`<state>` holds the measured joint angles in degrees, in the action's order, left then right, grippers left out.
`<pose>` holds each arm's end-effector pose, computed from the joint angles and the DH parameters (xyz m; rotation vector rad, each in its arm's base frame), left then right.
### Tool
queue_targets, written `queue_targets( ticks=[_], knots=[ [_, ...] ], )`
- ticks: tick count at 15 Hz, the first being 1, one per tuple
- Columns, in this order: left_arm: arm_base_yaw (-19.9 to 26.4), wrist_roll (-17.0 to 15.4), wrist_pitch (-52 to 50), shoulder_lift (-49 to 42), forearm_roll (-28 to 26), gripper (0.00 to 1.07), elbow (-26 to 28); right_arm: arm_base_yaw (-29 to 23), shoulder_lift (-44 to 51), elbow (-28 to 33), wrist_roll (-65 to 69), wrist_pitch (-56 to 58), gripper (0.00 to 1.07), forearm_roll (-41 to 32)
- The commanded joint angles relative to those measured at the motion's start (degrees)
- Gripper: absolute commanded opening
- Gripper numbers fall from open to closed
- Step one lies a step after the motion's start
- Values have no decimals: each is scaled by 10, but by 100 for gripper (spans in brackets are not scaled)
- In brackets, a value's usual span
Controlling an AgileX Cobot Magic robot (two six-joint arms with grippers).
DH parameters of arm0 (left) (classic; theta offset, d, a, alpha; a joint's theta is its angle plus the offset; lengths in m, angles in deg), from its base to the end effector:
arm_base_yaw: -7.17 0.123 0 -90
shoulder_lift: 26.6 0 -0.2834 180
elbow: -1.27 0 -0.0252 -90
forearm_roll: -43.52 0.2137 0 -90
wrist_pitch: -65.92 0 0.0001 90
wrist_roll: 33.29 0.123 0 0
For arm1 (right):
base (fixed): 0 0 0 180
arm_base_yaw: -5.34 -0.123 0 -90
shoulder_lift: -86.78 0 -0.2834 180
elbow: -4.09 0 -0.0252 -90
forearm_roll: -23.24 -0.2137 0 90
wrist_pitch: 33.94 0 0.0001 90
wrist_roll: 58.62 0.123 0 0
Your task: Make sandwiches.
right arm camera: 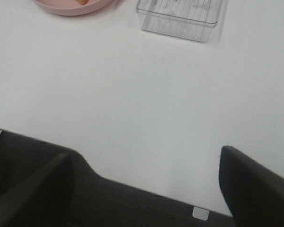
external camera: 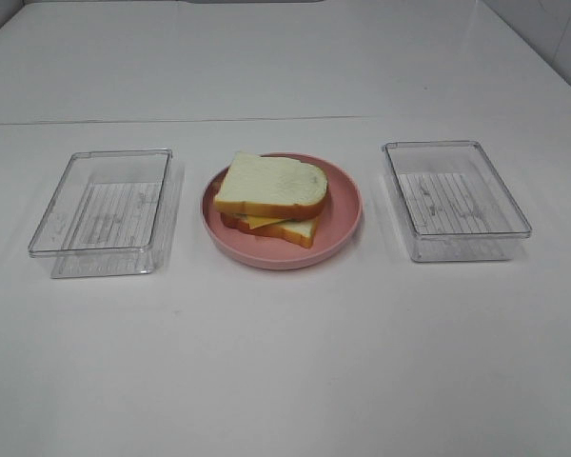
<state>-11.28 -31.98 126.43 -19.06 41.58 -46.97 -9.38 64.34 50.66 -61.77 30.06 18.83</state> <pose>-0.0089 -0.0008 0.2467 0.3511 2.0063 -0.2287 0.0155 0.0129 0.2476 -0.3571 2.2989 0.1990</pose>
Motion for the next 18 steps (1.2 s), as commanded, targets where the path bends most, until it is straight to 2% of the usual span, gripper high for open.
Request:
queue_targets(
  ticks=[1,15,17,18],
  knots=[
    [0,1,-6,-13,2,72,-3,-1,21,15,7,-29,78,22],
    [0,1,-6,-13,2,72,-3,1,21,17,6,-32,78,3],
    [34,2,-6,-13,2,72,-3,29,21,17,6,-33,78,-2],
    [88,2,-6,-13,3,72,-3,68,21,17,6,-33,78,-3]
  ],
)
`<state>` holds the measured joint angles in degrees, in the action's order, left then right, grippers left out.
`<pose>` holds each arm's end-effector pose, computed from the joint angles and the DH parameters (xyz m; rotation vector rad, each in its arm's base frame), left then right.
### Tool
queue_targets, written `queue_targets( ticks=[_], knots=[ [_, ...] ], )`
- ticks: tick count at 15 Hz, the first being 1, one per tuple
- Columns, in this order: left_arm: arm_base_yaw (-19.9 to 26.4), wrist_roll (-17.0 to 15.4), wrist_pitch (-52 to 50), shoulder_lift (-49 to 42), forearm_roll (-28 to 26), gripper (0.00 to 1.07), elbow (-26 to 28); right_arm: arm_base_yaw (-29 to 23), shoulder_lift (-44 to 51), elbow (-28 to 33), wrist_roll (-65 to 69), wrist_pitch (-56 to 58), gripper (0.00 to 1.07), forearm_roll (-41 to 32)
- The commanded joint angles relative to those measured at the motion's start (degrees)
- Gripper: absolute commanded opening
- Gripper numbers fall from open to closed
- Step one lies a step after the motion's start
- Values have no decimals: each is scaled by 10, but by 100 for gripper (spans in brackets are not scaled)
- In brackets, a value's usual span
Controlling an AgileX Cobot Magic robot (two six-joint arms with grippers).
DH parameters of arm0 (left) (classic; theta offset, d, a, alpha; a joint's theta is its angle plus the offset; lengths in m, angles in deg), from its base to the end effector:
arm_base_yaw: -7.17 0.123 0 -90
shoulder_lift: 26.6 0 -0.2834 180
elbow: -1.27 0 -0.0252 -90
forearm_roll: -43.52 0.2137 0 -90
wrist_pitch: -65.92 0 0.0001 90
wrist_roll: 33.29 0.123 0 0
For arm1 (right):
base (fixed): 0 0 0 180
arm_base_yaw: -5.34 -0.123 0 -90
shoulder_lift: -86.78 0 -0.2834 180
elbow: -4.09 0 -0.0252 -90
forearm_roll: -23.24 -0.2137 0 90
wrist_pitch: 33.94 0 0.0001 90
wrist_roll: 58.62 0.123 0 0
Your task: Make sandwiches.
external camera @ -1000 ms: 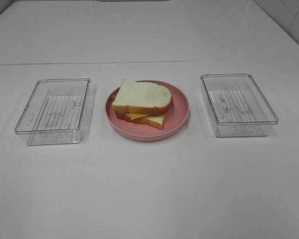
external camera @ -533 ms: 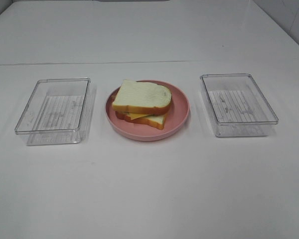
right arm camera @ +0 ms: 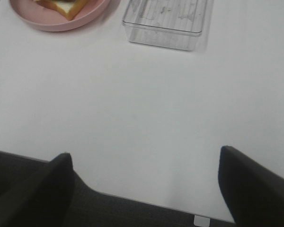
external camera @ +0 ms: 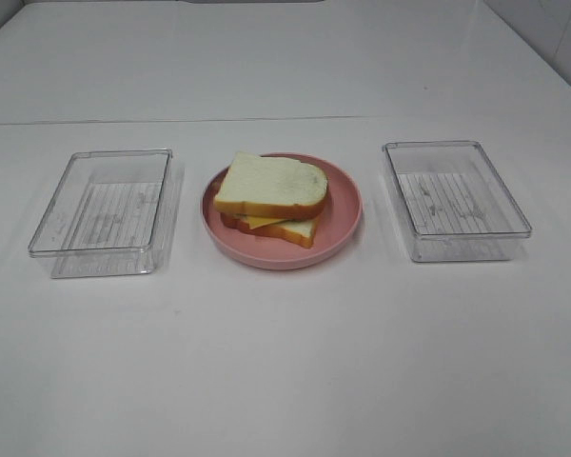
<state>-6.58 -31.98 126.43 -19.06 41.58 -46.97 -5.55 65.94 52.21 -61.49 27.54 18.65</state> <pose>-0.0088 -0.0016 0.2467 0.2682 2.0160 -0.1772 0.0170 0.0121 0.2445 -0.2665 2.2635 0.1737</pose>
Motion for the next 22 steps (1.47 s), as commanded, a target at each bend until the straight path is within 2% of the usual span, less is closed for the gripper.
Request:
queue_targets(
  ticks=[1,3,6,7,11,16,22],
  knots=[
    [78,2,-6,-13,3,72,-3,57,5,2,3,-7,78,-2],
    [143,2,-6,-13,3,72,-3,105,13,2,3,-7,78,-2],
    [179,2,-6,-13,3,72,-3,147,56,2,3,-7,78,-2],
    [179,2,-6,-14,3,72,-3,150,92,2,3,-7,78,-2],
    [179,2,-6,-13,3,72,-3,150,138,2,3,-7,78,-2],
    [179,2,-6,-12,3,72,-3,147,142,2,3,-7,78,-2],
    [179,2,-6,-12,3,72,-3,99,142,2,3,-7,78,-4]
  ],
)
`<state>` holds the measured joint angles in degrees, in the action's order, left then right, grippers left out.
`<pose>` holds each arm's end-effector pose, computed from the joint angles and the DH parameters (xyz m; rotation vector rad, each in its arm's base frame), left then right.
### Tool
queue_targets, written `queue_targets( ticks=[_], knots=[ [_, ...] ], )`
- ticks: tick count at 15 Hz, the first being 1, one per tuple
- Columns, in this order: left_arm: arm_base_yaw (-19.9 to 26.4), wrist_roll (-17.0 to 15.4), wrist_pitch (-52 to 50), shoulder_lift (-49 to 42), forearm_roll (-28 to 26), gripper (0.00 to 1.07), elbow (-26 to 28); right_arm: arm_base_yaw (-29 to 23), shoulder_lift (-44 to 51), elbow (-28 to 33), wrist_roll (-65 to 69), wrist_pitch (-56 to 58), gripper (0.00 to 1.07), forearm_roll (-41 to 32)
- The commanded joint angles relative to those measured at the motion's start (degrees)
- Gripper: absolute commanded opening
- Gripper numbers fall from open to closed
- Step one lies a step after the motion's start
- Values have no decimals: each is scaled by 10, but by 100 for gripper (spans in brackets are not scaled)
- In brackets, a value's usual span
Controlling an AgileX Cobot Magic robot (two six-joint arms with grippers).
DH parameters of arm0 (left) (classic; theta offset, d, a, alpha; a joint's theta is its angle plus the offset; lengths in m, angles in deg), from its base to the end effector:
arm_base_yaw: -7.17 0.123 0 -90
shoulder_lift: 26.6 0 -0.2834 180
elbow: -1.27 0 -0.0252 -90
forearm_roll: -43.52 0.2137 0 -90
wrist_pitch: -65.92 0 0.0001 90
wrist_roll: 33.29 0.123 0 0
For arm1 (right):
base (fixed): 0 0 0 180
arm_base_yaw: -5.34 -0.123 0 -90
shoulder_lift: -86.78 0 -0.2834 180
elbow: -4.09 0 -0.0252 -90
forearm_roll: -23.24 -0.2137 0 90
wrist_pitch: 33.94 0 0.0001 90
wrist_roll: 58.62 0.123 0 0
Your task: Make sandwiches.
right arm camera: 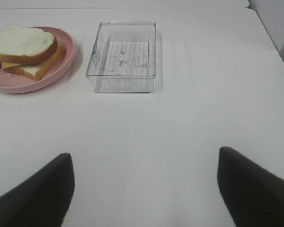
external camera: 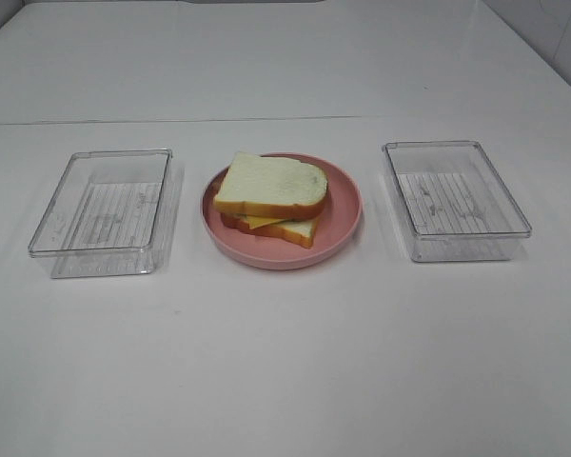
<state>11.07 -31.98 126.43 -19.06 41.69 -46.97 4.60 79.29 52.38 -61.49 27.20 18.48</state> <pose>-0.0080 -0.0040 0.2467 -0.0443 2.0288 0.0192 -0.0091 0.0088 0.2455 -0.0689 2.0375 0.0760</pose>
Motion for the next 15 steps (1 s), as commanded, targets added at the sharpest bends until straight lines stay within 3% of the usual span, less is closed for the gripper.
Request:
queue_targets(
  ticks=[1,8,13,15],
  knots=[
    [3,2,-6,-12,2,72,-3,-1,8,1,3,-4,78,-2],
    [3,2,-6,-12,-6,72,-3,-1,8,1,3,-4,78,-2],
    [3,3,-7,-12,-49,72,-3,-1,8,1,3,-4,78,12],
    [3,33,-7,-12,-53,72,-4,-1,8,1,8,-4,78,15]
  ],
)
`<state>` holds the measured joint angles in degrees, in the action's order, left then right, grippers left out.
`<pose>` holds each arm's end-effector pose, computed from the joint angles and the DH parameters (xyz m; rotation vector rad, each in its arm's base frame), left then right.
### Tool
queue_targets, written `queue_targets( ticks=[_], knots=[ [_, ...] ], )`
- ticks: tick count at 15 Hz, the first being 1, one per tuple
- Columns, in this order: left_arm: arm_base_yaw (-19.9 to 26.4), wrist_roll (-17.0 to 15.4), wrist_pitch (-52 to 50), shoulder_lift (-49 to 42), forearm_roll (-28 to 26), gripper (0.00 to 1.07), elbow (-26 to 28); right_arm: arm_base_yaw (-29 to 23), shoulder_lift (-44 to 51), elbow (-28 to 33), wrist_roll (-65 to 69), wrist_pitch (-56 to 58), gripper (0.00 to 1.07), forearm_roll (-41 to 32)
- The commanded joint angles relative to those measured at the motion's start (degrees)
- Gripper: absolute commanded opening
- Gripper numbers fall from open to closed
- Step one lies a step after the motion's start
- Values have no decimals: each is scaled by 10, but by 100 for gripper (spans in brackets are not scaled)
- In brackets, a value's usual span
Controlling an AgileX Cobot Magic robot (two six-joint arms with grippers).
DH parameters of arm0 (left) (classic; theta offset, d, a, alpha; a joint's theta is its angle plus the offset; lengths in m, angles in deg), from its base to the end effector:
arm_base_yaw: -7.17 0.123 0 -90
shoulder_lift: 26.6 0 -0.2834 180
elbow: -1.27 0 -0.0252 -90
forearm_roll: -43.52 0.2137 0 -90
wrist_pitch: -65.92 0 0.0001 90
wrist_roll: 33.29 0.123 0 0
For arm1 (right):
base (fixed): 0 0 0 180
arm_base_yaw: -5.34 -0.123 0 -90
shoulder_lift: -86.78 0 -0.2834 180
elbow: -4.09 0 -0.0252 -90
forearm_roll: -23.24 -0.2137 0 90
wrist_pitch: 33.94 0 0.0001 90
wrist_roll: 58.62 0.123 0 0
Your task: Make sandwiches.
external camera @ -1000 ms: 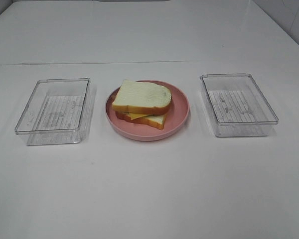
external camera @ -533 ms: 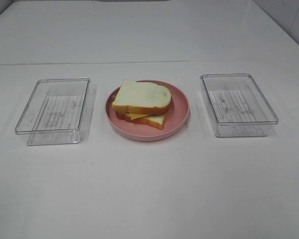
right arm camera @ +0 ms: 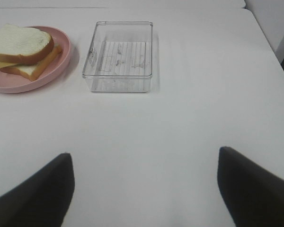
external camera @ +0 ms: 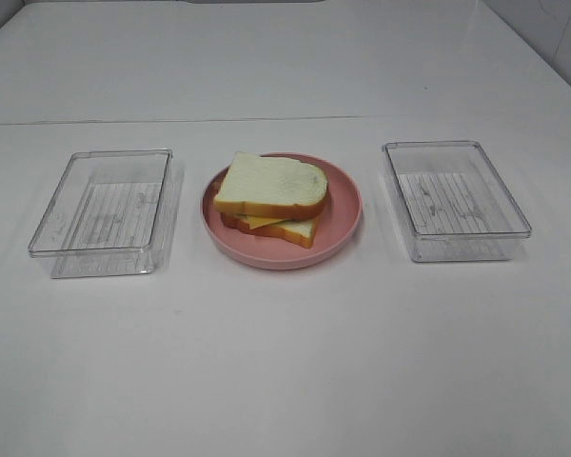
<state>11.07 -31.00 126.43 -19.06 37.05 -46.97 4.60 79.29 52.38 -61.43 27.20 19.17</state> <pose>-0.0077 -0.0126 0.2472 -0.0229 2.0250 -0.0665 -0.0091 0.0075 0.2454 -0.0671 2.0381 0.0623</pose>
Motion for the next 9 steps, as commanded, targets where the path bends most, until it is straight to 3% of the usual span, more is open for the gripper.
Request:
queue_targets(
  ticks=[1,9],
  knots=[
    [3,38,-6,-12,-9,72,-4,-1,8,1,7,-4,78,9],
    [3,38,-5,-12,-9,72,-4,-1,8,1,23,-4,78,22]
  ],
)
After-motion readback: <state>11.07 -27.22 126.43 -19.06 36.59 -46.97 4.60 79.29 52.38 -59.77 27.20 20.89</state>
